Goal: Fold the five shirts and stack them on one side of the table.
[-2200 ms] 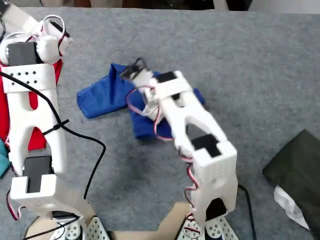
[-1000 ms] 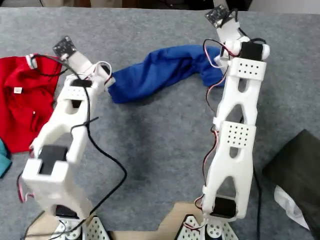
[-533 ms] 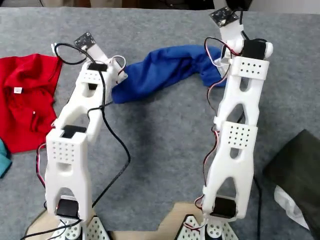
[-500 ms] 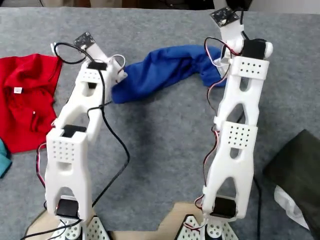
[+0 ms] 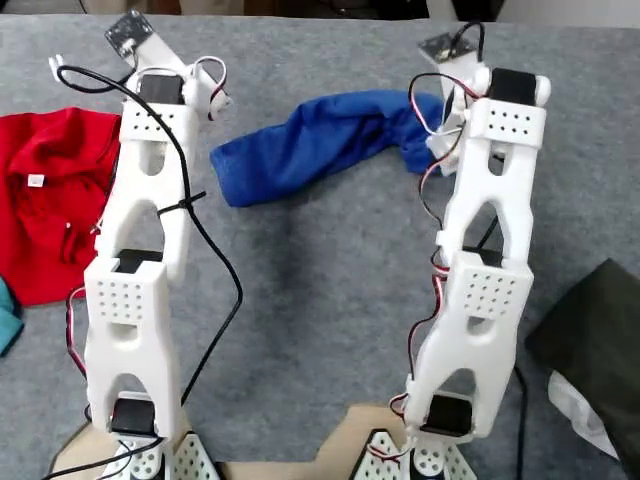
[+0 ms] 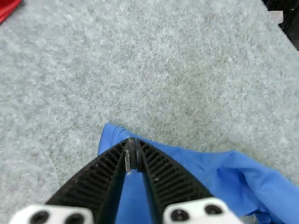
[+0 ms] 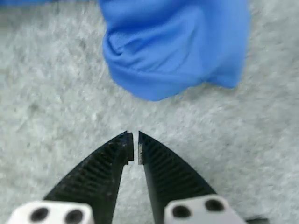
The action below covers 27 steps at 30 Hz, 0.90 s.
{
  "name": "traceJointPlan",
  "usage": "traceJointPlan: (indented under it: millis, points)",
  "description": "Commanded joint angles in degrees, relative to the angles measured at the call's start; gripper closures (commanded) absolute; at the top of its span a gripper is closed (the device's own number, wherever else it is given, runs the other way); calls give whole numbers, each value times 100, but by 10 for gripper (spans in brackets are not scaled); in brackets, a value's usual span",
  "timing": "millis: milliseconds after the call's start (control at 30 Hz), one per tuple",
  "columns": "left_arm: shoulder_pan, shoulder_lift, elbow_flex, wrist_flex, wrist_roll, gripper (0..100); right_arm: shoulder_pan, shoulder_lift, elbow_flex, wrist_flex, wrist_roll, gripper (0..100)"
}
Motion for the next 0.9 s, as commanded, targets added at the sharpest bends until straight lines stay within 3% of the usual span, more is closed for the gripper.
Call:
traceJointPlan:
  millis: [0, 133, 233, 467, 533, 667, 733, 867]
  points:
    - [-18, 66, -70, -132, 264, 981, -374, -479, 382, -193, 132, 913]
    - [-44, 462, 185, -325, 167, 981, -1095, -488, 470, -202, 413, 788]
    - [-105, 699, 185, -325, 167, 981, -1393, -268, 611, -686, 413, 763]
    - [-149, 1042, -114, -334, 167, 981, -699, 752, 523, -2505, 387, 765]
    - [-149, 1059, -114, -334, 167, 981, -497, 919, 347, -2813, 413, 807]
    - [-141, 1068, -114, -334, 167, 981, -356, 1121, -321, -2884, 413, 998]
    - [-141, 1068, -114, -334, 167, 981, -347, 1130, -673, -2796, 413, 966]
    - [-149, 1086, -123, -343, 167, 981, -409, 1138, -1727, -2031, 422, 992]
